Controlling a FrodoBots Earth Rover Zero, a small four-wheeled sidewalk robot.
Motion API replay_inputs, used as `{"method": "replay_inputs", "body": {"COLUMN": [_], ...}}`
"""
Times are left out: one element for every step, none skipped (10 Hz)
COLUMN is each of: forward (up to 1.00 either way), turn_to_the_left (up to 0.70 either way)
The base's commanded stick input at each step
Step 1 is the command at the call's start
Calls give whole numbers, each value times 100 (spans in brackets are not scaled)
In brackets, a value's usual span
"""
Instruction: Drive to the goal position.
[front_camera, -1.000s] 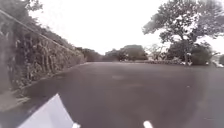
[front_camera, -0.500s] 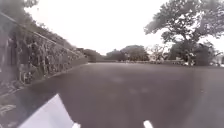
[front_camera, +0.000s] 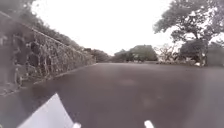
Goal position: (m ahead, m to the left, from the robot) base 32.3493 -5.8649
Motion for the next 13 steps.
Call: {"method": "replay_inputs", "body": {"forward": [100,100,100,100,100,100,100,100,100,100,100,100,100], "turn_to_the_left": [0,10,11,0,0,0,0,0,0,0,-5,-21,-37]}}
